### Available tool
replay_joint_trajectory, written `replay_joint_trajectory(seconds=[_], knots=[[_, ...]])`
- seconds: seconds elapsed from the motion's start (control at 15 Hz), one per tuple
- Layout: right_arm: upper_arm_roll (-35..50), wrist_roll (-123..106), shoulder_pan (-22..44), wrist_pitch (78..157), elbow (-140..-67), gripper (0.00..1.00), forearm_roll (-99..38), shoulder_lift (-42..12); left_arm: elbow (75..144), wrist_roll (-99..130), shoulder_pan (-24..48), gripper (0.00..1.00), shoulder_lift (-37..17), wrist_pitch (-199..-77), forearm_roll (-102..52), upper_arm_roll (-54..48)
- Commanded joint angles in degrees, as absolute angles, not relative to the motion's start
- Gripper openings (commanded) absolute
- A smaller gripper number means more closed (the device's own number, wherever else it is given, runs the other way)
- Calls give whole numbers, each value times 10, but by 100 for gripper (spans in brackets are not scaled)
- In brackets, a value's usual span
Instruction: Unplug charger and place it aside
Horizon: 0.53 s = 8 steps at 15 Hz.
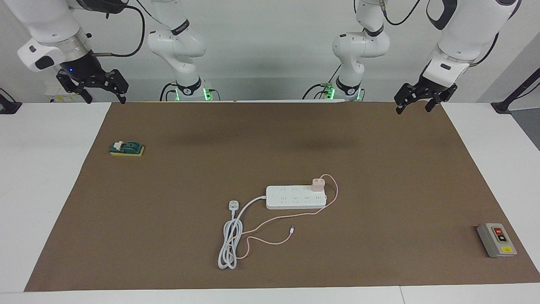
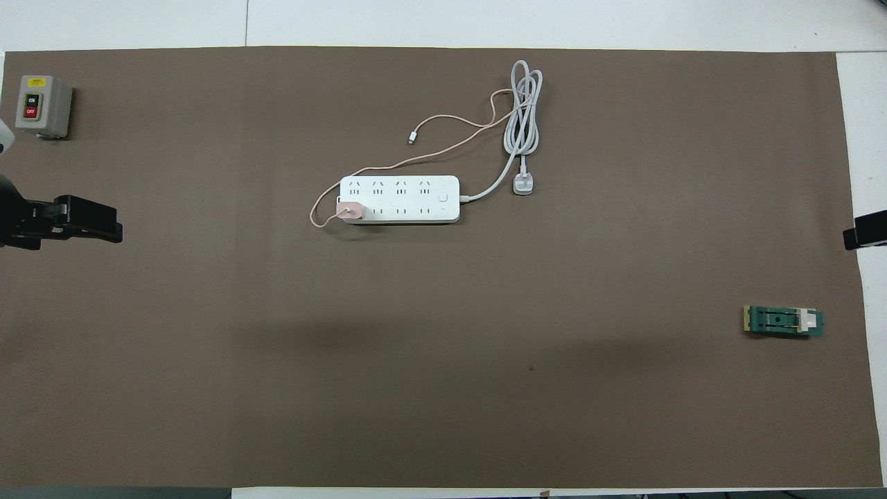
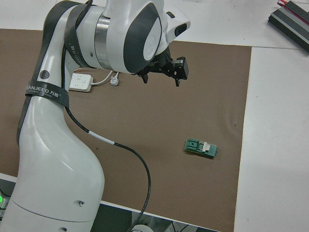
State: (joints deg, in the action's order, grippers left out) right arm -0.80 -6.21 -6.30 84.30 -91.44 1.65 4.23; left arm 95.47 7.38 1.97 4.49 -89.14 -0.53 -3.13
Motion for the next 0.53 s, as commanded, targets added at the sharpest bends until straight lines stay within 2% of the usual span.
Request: replay_joint_trajectory(seconds=[0.0, 0.47], knots=[[-9, -53, -65, 838, -915, 100, 25, 47, 974, 165, 26, 100, 62, -906, -8, -29], [-1, 142, -30, 838, -923, 100, -11, 38, 976, 476, 64, 100, 60, -940, -9, -33]])
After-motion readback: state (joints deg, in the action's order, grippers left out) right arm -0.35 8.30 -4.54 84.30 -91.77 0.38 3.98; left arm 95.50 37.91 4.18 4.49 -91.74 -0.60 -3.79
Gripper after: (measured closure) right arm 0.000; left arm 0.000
